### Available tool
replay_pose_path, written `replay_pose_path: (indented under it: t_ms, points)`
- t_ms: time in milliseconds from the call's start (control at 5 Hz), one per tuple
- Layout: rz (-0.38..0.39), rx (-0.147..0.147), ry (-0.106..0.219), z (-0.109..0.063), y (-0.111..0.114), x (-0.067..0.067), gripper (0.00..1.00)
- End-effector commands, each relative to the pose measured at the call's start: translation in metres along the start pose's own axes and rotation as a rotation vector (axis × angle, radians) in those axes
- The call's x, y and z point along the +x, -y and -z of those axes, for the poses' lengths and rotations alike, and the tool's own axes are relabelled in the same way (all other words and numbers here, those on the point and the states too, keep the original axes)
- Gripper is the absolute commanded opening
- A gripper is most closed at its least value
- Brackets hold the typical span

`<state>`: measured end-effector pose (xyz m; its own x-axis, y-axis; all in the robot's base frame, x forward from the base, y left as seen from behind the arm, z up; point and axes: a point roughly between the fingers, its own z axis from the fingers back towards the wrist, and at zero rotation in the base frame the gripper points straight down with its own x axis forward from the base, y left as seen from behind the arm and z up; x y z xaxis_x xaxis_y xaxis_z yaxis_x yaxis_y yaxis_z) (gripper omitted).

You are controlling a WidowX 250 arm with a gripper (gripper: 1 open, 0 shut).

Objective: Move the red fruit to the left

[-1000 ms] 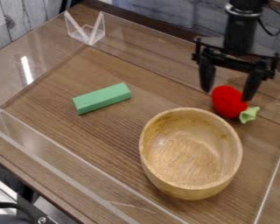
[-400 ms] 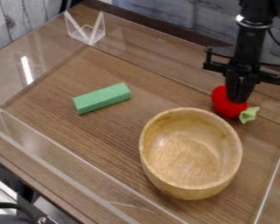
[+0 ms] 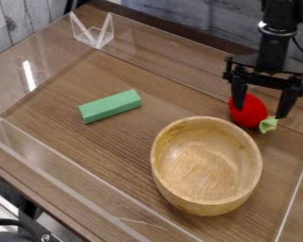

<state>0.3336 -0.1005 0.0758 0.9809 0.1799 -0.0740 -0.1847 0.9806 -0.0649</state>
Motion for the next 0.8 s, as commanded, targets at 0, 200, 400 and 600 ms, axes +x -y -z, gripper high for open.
replay_pose_path:
  t_ms: [0,200,400,600]
  points:
    - [-0.026,-0.029,0.062,-0.0128,0.0098,0.0082,1.0]
    - [-0.061,-0.033,0.069,-0.01,0.0106,0.0105,1.0]
    - [-0.091,-0.034,0.073,-0.0069,0.0112,0.0128,1.0]
    - [-0.113,-0.037,0.08,-0.0056,0.012,0.0153,1.0]
